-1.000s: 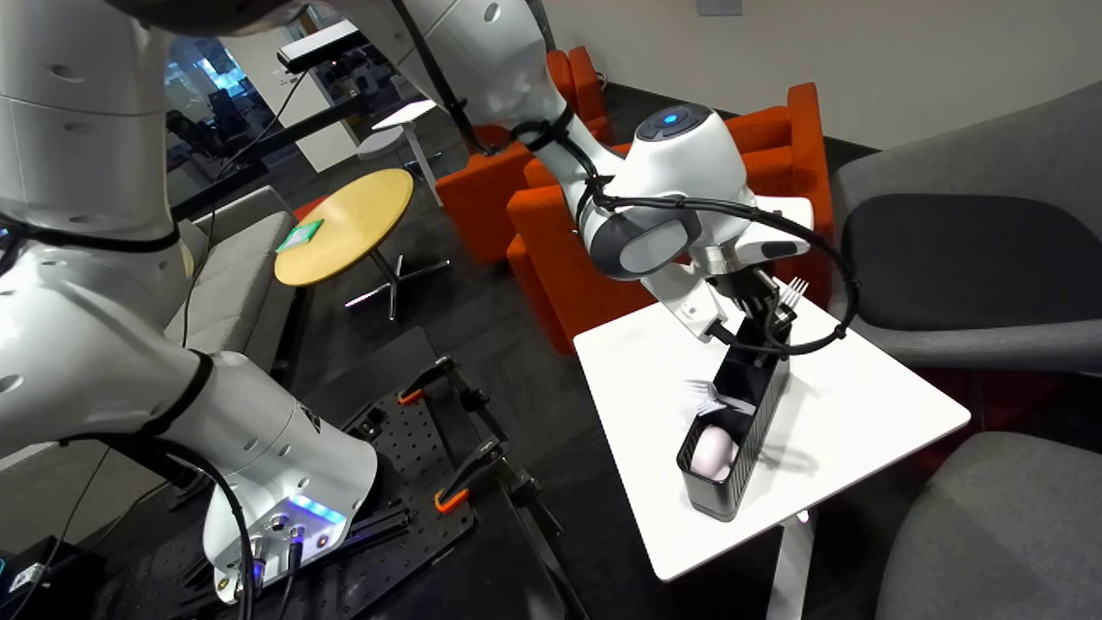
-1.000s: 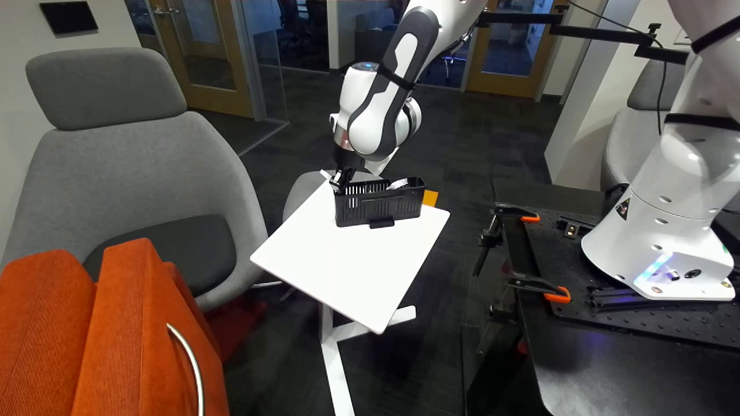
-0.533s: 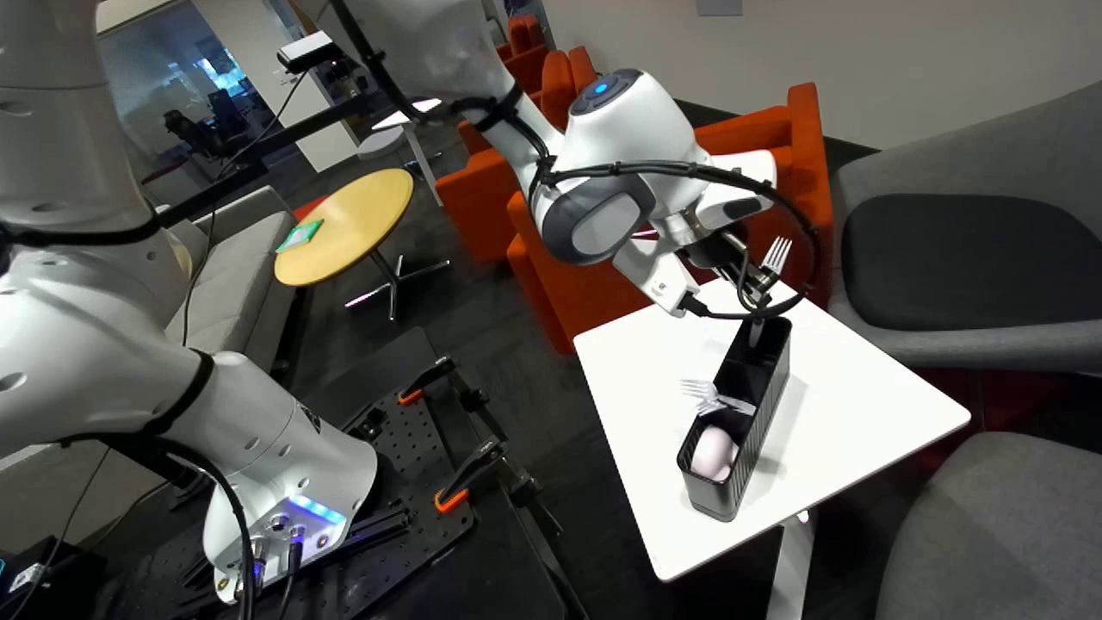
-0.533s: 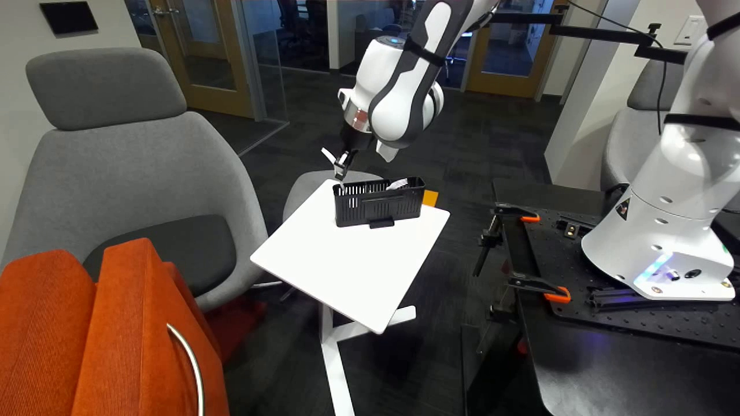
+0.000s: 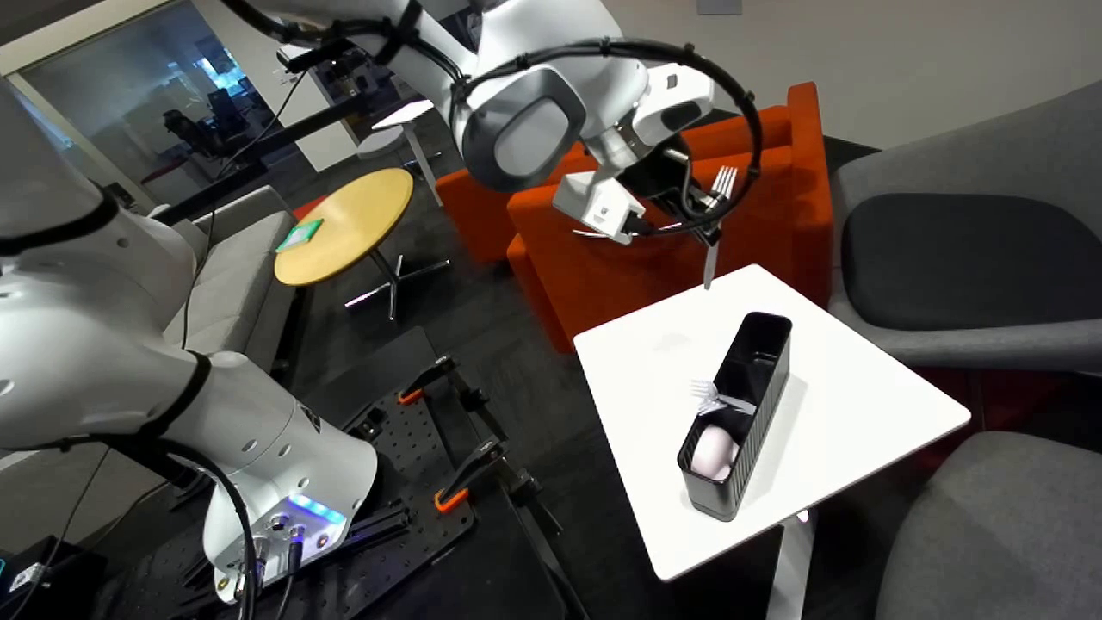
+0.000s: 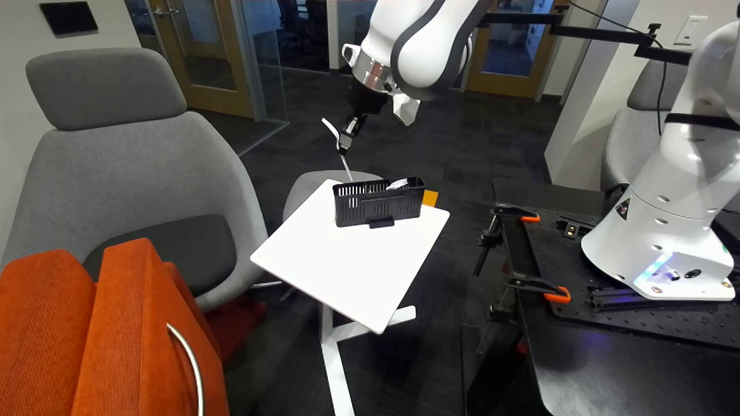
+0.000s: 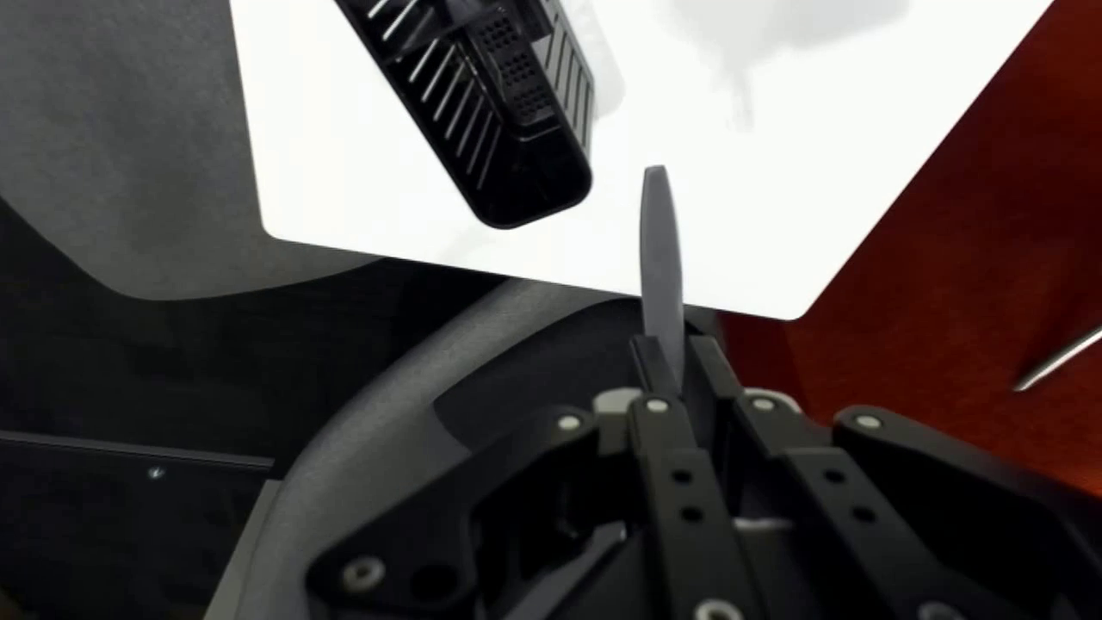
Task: Remove a fork from the cutlery holder
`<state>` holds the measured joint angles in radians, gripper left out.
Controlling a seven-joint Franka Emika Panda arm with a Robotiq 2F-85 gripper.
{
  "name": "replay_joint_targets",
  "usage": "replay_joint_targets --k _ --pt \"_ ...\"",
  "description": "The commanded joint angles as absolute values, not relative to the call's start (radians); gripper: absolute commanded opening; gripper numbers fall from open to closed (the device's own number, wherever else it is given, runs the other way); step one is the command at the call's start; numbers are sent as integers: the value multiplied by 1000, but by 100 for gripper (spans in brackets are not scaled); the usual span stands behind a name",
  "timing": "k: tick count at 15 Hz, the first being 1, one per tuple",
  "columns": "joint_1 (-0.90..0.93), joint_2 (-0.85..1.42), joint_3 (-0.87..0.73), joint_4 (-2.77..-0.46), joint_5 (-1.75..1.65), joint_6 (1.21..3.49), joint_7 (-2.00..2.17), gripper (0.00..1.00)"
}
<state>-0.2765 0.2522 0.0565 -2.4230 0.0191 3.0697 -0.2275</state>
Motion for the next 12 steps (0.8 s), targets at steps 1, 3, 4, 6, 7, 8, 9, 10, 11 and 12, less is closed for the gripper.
replay_joint_targets --k 1,3,4,6,7,8,9,10,11,12 --pt "-271 181 106 -2430 3 2855 -267 3" --pt "-180 197 40 -2408 -49 2753 -231 3" --pt "-152 216 28 -2395 -78 2708 -220 3" --pt "-97 262 -8 -2370 -154 2644 -174 3" --pt "-75 288 -18 -2355 -184 2613 -160 3" --pt "-51 314 -30 -2339 -217 2587 -131 3" --pt "-31 351 -39 -2313 -244 2560 -115 3" --pt "-9 391 -51 -2286 -275 2540 -89 3" --pt "5 434 -51 -2257 -285 2518 -86 3" --pt "19 477 -55 -2229 -300 2507 -78 3"
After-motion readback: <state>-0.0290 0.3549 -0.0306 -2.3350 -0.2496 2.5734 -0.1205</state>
